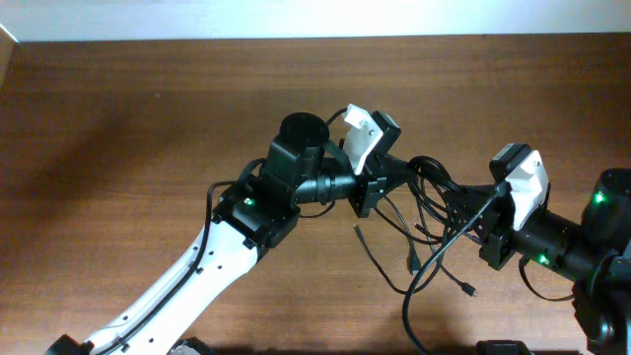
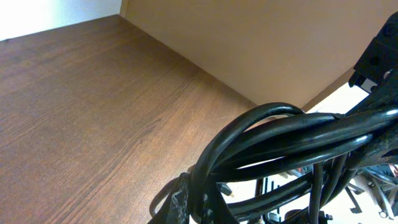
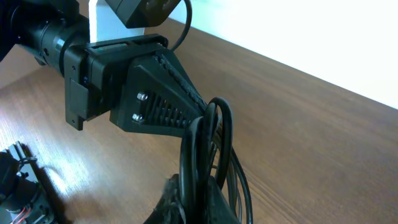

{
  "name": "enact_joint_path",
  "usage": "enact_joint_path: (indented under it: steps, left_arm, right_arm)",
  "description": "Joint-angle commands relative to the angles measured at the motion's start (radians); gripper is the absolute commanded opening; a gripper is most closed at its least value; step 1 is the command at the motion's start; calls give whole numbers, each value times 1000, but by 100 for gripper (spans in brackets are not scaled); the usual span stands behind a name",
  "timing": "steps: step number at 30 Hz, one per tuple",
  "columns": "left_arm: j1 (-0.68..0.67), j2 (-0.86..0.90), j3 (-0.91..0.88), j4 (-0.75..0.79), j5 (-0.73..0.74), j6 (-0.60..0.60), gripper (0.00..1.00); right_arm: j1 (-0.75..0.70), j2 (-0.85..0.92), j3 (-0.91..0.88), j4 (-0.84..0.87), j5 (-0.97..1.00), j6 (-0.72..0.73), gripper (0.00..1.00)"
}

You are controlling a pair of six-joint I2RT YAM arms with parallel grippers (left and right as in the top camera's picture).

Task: Untangle cables

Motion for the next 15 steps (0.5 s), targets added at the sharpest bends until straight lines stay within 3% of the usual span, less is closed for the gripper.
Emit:
enact_joint_path:
  steps: [1, 2, 6, 8, 11, 15]
  left_arm:
    - [14, 6, 1, 8, -3, 39, 0]
    - [14, 6, 1, 10, -3, 39, 0]
    - [14, 6, 1, 32, -7, 38, 0]
    - [15, 6, 1, 39, -6, 38, 0]
    - [15, 6, 1, 40, 6, 38, 0]
    - [15, 5, 1, 57, 57, 39, 0]
  right_arm:
    - [-2, -19, 15, 7, -54, -6, 4]
    - [-2, -19, 15, 7, -49, -6, 4]
    - [-2, -18, 14, -1, 18, -5, 29]
    - [-2, -18, 14, 0, 34, -6, 49]
    - [-2, -18, 14, 6, 35, -6, 61]
    - [-2, -18, 14, 4, 119, -6, 66]
